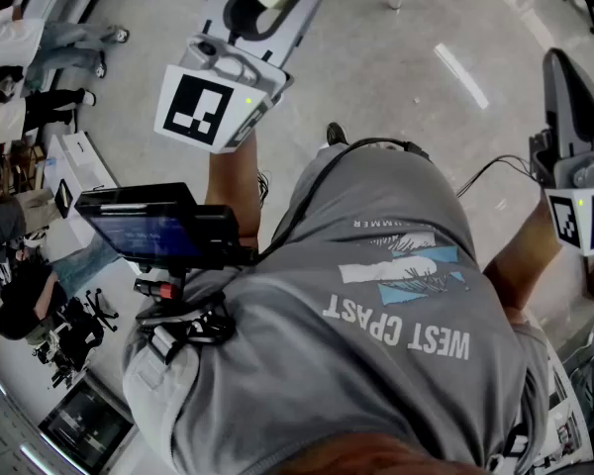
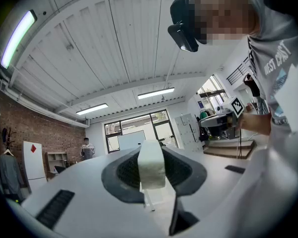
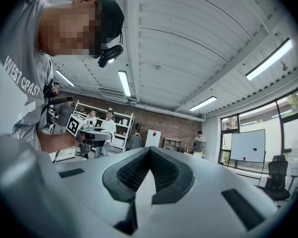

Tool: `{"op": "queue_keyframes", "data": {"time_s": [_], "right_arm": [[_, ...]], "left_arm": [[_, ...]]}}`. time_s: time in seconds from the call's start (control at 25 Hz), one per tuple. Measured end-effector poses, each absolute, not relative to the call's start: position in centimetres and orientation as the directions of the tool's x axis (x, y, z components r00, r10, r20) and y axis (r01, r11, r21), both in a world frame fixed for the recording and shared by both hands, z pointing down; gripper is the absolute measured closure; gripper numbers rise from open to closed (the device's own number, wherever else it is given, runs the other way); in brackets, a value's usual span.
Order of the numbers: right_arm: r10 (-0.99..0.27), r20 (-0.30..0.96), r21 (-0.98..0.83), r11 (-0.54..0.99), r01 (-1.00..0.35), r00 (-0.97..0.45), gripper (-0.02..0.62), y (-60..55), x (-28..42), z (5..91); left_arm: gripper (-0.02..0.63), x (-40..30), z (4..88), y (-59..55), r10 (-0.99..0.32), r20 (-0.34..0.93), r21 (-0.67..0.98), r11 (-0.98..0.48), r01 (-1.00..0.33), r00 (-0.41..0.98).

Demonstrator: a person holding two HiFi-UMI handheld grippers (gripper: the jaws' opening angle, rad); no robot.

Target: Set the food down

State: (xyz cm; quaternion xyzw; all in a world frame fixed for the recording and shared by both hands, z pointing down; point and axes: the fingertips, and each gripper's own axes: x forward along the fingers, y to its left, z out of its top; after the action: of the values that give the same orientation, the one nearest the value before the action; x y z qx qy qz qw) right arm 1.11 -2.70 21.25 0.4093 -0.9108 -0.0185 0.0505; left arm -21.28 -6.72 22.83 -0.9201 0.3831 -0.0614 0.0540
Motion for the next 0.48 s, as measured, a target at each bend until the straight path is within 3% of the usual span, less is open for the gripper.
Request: {"op": "queue_keyframes", "data": {"time_s": [0.16, 0.48], "right_arm": [[-0.757, 0.074, 0.066, 0.654, -0.754, -0.650, 0.589, 0.9, -3.0, 23.8], [-0.764, 0.046, 0.058, 0.646, -0.761, -0.644, 0.588, 0.1, -0.4, 23.2]], "left_arm": [[0.500, -25.7, 25.3, -3.3, -0.708, 0.078, -0.147, -0.705, -0.694, 0.702], [0.500, -23.1, 24.9, -4.3, -0.693, 0.065, -0.152, -0.718, -0.680, 0.718]]}}
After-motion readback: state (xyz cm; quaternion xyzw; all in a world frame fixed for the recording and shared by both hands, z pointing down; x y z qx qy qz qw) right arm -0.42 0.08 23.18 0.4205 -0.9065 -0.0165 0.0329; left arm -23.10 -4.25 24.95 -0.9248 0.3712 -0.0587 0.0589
